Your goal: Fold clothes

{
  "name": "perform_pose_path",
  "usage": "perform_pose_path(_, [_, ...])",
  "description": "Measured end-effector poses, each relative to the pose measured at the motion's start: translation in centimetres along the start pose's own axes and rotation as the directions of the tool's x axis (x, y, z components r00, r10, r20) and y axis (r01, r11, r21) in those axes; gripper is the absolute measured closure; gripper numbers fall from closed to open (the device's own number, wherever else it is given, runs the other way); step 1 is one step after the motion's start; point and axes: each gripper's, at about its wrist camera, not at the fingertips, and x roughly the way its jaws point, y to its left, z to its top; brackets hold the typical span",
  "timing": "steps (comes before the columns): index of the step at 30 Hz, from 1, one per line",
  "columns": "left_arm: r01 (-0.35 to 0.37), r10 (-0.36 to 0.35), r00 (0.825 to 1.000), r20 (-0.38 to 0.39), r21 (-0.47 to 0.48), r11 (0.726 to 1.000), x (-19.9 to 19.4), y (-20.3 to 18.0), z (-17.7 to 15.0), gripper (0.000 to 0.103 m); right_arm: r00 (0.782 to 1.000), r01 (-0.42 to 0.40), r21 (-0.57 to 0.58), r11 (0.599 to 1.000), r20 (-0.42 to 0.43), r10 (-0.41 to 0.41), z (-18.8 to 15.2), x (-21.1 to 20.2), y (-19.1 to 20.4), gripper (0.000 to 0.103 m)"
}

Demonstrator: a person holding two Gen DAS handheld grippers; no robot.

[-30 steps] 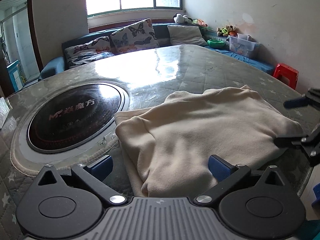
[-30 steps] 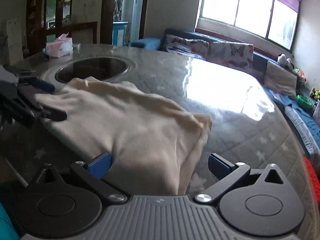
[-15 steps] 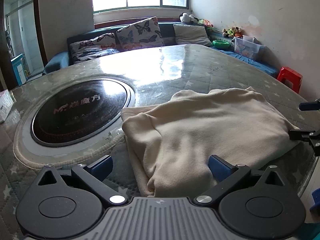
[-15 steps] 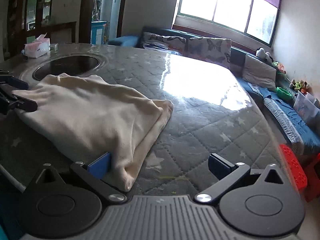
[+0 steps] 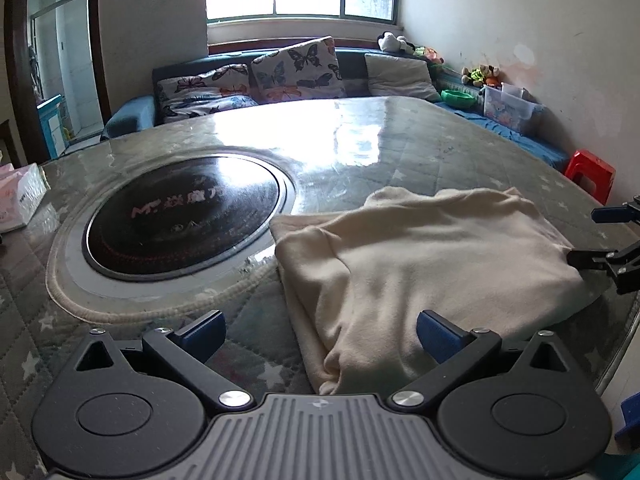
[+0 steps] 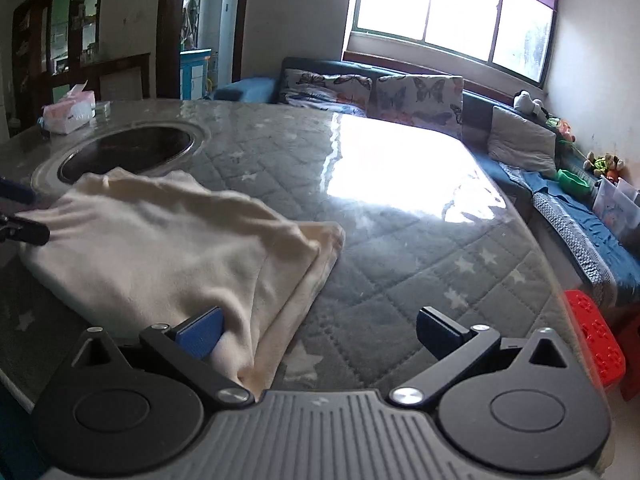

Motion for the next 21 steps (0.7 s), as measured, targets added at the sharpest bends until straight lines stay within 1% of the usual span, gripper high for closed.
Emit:
perform_pose_path(3, [-0.010, 0.010, 1.000, 0.001, 0.005, 1.000, -0.1, 0.2, 0.1, 0.000, 1.000, 0.002, 0.009, 1.000, 0.020, -0.002, 0.5, -0.1, -0.1, 0.000])
perform_pose_path(5, [-0.027, 0.027, 1.000, -0.014, 0.007, 1.000, 0.3, 0.4, -0.1, 0.000, 1.000, -0.007, 0.014, 1.000, 0.019, 0.006, 0.7, 0.3, 0.1, 0.000])
perform_pose_path(9, [-0.036, 0.036, 0.999, -0.029, -0.011, 0.999, 0.5, 0.9, -0.5, 0.000, 1.000, -0.013, -0.034, 0.999, -0.021, 0.013, 0.7, 1.5, 1.0, 0.000])
perform_pose_path(12, [-0.036, 0.036, 0.999, -0.021, -0.008, 0.999, -0.1, 1.1, -0.4, 0.000, 1.000, -0.021, -0.042, 0.999, -0.002, 0.021, 1.4, 1.2, 1.3, 0.000])
perform_pose_path(14, [-0.030, 0.029, 0.999, -0.023, -0.007, 1.000, -0.2, 1.1, -0.4, 0.000, 0.999, -0.042, -0.043, 0.998, 0.023, 0.043, 2.2, 0.9, 1.6, 0.000])
perform_pose_path(18, [-0.040, 0.040, 0.999, -0.032, 0.006, 0.999, 0.1, 1.0, -0.8, 0.000, 0.993, -0.103, -0.075, 0.992, 0.057, 0.107, 3.6, 1.0, 3.6, 0.000])
perform_pose_path(21, [-0.045, 0.046, 0.998, -0.034, 0.014, 0.999, 0.1, 1.1, -1.0, 0.000, 0.988, -0.143, -0.110, 0.984, 0.038, 0.148, 3.6, 2.0, 5.4, 0.000])
